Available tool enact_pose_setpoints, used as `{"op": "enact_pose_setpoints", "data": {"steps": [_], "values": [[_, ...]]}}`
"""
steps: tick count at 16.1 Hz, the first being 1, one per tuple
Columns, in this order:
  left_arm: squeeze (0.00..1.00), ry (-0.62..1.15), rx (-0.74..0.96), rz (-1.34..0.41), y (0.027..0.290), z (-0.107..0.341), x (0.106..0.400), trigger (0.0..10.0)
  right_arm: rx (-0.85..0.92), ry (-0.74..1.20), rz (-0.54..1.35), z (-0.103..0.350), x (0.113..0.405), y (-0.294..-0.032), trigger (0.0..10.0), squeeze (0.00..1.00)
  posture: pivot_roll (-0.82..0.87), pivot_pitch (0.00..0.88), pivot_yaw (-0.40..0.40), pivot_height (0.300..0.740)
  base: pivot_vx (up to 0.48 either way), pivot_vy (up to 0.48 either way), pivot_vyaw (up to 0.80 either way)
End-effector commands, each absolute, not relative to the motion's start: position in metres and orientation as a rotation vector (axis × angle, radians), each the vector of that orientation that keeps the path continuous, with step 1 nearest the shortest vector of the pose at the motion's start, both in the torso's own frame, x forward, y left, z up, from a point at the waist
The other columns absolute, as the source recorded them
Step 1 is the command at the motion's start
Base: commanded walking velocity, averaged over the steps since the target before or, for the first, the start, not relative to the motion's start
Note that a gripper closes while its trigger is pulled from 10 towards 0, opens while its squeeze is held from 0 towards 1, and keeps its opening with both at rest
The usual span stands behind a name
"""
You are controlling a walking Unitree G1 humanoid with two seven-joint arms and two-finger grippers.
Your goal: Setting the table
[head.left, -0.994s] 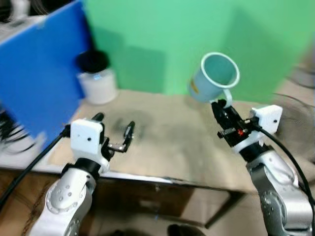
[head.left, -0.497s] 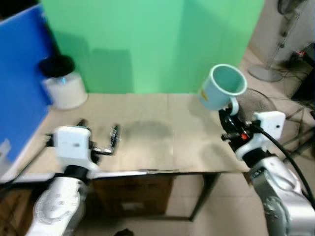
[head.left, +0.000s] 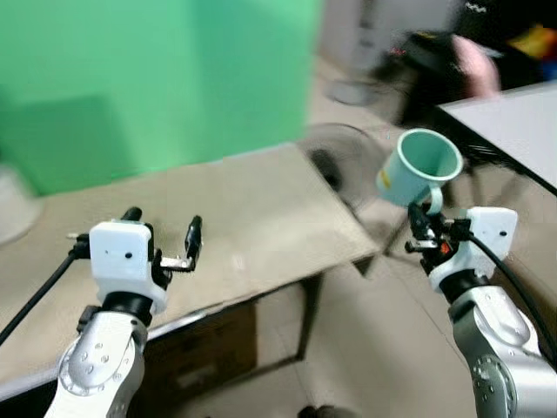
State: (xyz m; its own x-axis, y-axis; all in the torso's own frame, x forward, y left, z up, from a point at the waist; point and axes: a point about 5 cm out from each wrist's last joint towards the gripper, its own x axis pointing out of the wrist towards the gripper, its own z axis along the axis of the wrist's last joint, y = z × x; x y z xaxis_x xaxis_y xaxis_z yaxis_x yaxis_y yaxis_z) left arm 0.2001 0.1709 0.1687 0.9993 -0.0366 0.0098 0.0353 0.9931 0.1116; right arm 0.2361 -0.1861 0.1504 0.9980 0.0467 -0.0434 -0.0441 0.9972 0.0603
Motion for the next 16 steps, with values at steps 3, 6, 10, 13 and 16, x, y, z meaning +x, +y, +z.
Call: {"op": "enact_pose_setpoints", "data": {"steps": [3,6,10,13,16], "values": [[0.00,-0.027,0.118,-0.063,0.166,0.168,0.206,10.0,0.026,0.007,-0.011,0.161,0.234,-0.196,10.0,0.00,-0.02,0.029,0.045,0.740,0.000,0.000,-0.80],[0.00,-0.035,0.116,-0.077,0.163,0.169,0.207,10.0,0.023,0.014,-0.026,0.160,0.232,-0.197,10.0,0.00,-0.04,0.034,0.043,0.740,0.000,0.000,-0.80],[0.00,-0.033,0.125,-0.021,0.170,0.164,0.203,10.0,0.014,0.027,-0.021,0.161,0.240,-0.190,10.0,0.00,-0.06,0.042,0.001,0.740,0.062,0.000,-0.20],[0.00,-0.040,0.145,-0.016,0.175,0.166,0.202,10.0,0.003,0.050,-0.023,0.158,0.241,-0.189,10.0,0.00,-0.05,0.042,-0.003,0.740,0.300,0.000,0.00],[0.00,-0.038,0.148,-0.032,0.174,0.166,0.203,10.0,-0.010,0.062,-0.050,0.157,0.240,-0.191,10.0,0.00,-0.06,0.043,0.008,0.740,0.326,0.000,-0.27]]}}
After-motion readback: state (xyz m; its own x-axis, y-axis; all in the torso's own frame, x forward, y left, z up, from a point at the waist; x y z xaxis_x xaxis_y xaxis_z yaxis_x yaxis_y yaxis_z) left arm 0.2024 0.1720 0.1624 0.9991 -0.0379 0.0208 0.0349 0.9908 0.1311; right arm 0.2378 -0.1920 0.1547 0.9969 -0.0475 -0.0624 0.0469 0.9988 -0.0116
